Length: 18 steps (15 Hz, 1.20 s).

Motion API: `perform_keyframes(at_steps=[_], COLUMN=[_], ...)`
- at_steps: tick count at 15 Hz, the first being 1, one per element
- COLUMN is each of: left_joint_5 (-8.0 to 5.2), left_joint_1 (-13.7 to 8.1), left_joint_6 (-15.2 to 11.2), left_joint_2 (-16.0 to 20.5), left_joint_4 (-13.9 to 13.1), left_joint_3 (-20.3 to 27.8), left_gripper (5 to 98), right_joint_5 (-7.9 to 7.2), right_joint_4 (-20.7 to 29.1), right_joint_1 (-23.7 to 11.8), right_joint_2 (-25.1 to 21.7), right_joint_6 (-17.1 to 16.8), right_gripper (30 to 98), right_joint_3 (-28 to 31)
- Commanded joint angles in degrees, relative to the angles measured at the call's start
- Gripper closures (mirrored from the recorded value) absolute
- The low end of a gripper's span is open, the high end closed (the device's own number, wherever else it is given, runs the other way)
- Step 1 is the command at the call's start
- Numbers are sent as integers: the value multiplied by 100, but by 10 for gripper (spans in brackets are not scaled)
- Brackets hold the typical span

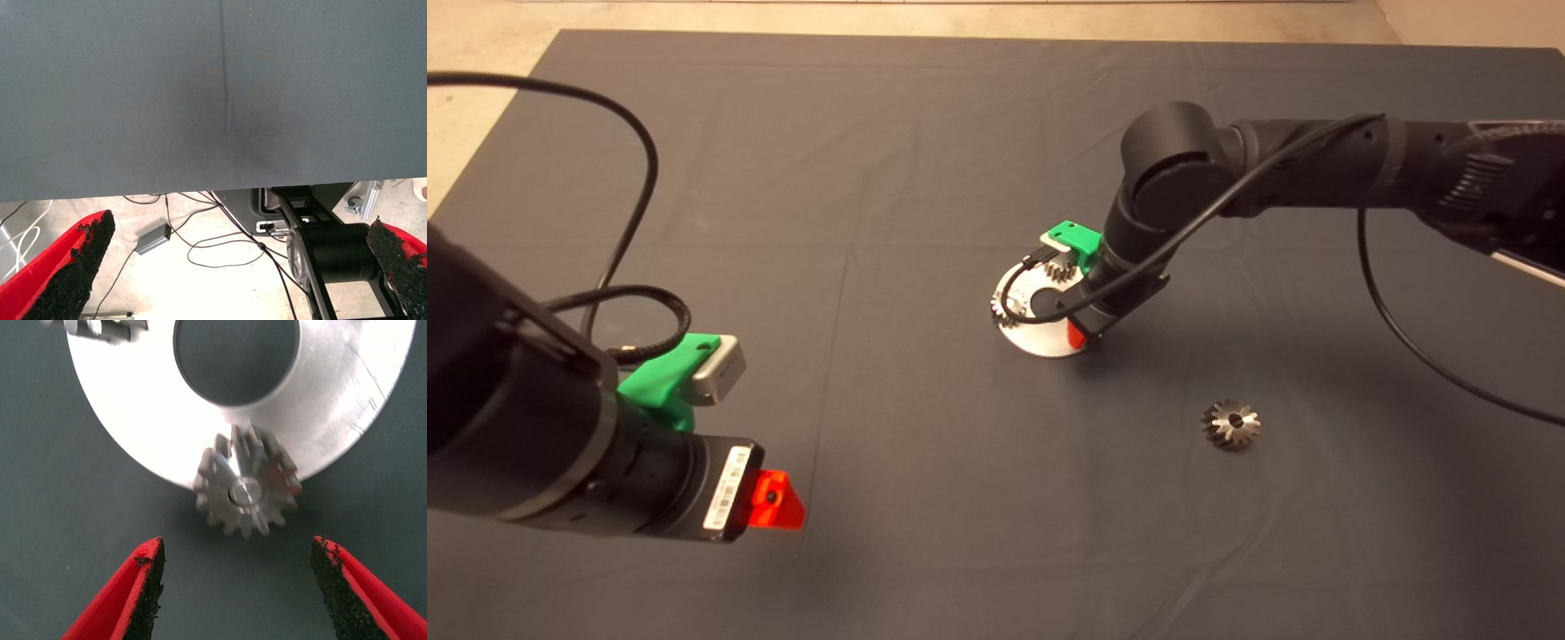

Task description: Remove an incorrectly installed larger gear and replace it with the correct smaller gear

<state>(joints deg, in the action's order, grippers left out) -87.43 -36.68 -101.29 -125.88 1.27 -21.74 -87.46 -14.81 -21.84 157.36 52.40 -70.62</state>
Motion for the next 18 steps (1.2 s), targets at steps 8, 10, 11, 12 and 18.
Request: perform_keyframes(at_steps=[8, 10, 11, 12, 18], left_joint_5=[-441, -441, -441, -428, -406], left_joint_1=[-50, -50, -50, -50, -50], left_joint_6=[22, 31, 22, 22, 31], left_joint_2=[41, -3, 14, 41, 28], left_joint_4=[-100, -100, -92, -100, -100], left_joint_3=[66, 66, 66, 66, 69], left_gripper=[54, 54, 54, 54, 54], right_joint_5=[-755, -755, -755, -755, -755], right_joint_4=[1067, 1190, 1260, 1361, 1428], right_joint_1=[-963, -972, -972, -976, -980], right_joint_2=[-2820, -3119, -3145, -3202, -3431], right_joint_6=[2740, 3209, 3364, 3466, 3493], right_gripper=[615, 606, 579, 560, 467], right_joint_3=[4206, 4877, 4962, 4967, 5007])
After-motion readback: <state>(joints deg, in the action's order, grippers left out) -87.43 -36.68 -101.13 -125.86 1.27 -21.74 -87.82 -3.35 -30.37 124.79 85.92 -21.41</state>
